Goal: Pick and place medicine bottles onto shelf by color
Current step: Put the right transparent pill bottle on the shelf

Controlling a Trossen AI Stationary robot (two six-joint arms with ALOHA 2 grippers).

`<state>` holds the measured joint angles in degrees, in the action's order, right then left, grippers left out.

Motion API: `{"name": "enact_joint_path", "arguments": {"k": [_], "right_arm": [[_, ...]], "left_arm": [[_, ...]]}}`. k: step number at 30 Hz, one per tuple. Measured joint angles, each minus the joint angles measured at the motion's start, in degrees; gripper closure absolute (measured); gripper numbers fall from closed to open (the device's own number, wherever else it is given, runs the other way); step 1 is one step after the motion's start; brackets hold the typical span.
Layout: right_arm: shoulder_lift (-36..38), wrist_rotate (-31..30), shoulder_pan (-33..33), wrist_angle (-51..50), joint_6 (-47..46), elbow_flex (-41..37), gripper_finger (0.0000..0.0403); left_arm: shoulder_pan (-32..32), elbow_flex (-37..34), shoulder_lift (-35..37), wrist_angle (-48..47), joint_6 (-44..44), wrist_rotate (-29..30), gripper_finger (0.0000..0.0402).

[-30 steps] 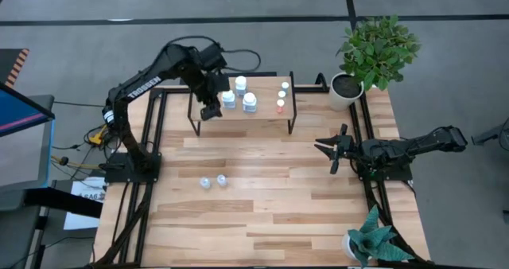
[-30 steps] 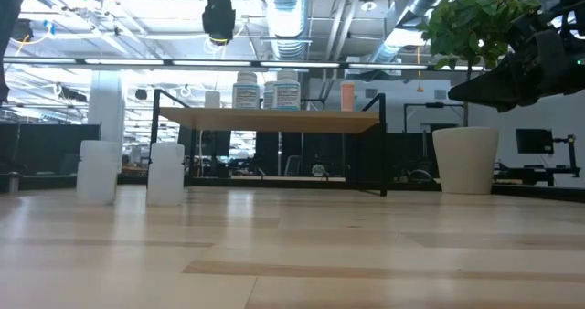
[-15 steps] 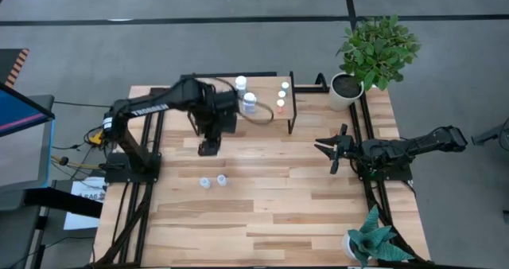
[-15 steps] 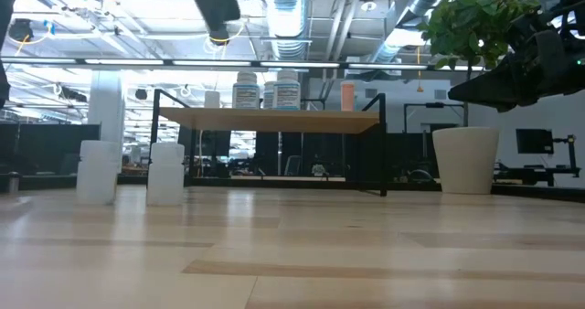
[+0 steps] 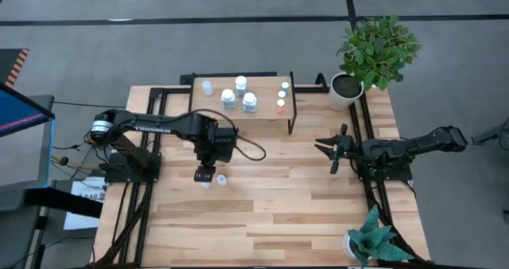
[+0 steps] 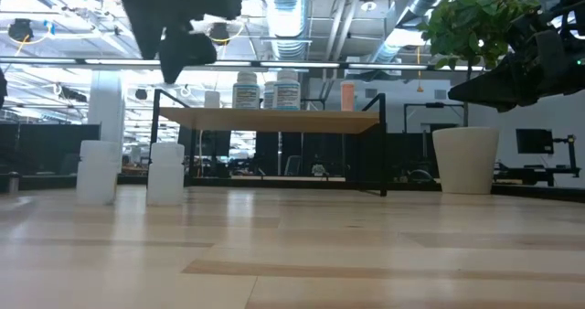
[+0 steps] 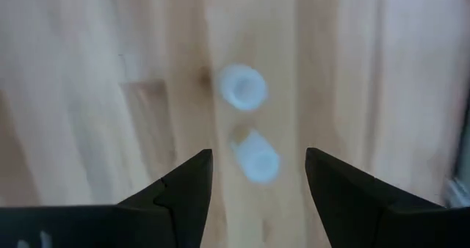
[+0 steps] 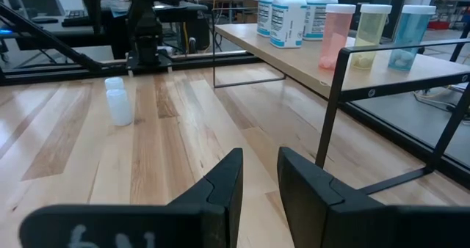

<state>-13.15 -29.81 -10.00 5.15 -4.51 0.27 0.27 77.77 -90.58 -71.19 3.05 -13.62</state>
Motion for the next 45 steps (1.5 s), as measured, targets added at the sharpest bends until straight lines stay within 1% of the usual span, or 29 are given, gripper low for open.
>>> {"name": "enact_joint_path", "arguments": {"k": [2, 5, 8, 11, 14, 21, 31, 33, 40, 45], "right_arm": [[0.0, -0.02, 0.0, 0.0, 0.0, 0.0, 0.0294], [0.0, -0.01, 0.0, 0.0, 0.02, -0.01, 0.0294], [0.0, -0.02, 0.0, 0.0, 0.01, -0.02, 0.0294], [0.0, 0.0, 0.0, 0.0, 0.0, -0.02, 0.0294], [-0.02, -0.02, 0.0, 0.0, 0.01, -0.02, 0.0294], [0.0, -0.02, 0.0, 0.0, 0.0, 0.0, 0.0294], [0.0, -0.02, 0.0, 0.0, 0.0, -0.01, 0.0294], [0.0, -0.01, 0.0, 0.0, 0.02, 0.0, 0.0294], [-0.01, 0.0, 0.0, -0.03, 0.01, -0.02, 0.0294], [0.0, -0.02, 0.0, 0.0, 0.0, 0.0, 0.0294]], "left_arm": [[-1.19, -1.87, 0.38, 3.93, -2.81, 3.32, 0.0198], [-3.34, -4.01, 0.36, 6.32, -6.62, 8.37, 0.0198], [-5.07, -6.17, 0.31, 9.63, -8.86, 9.39, 0.0198], [-6.44, -6.59, 0.29, 9.82, -10.16, 11.2, 0.0198], [-7.08, -6.9, -1.18, 10.41, -9.99, 12.46, 0.0198], [-7.28, -6.88, -4.81, 13.56, -9.58, 13.08, 0.0198], [-9.17, -6.85, -5.3, 13.48, -10.88, 13.23, 0.0198], [-9.42, -6.79, -6.6, 13.88, -11.53, 13.34, 0.0198], [-9.64, -6.83, -9.03, 14.63, -11.79, 15.06, 0.0198], [-9.92, -6.83, -8.93, 14.53, -12.2, 15.84, 0.0198]]}}
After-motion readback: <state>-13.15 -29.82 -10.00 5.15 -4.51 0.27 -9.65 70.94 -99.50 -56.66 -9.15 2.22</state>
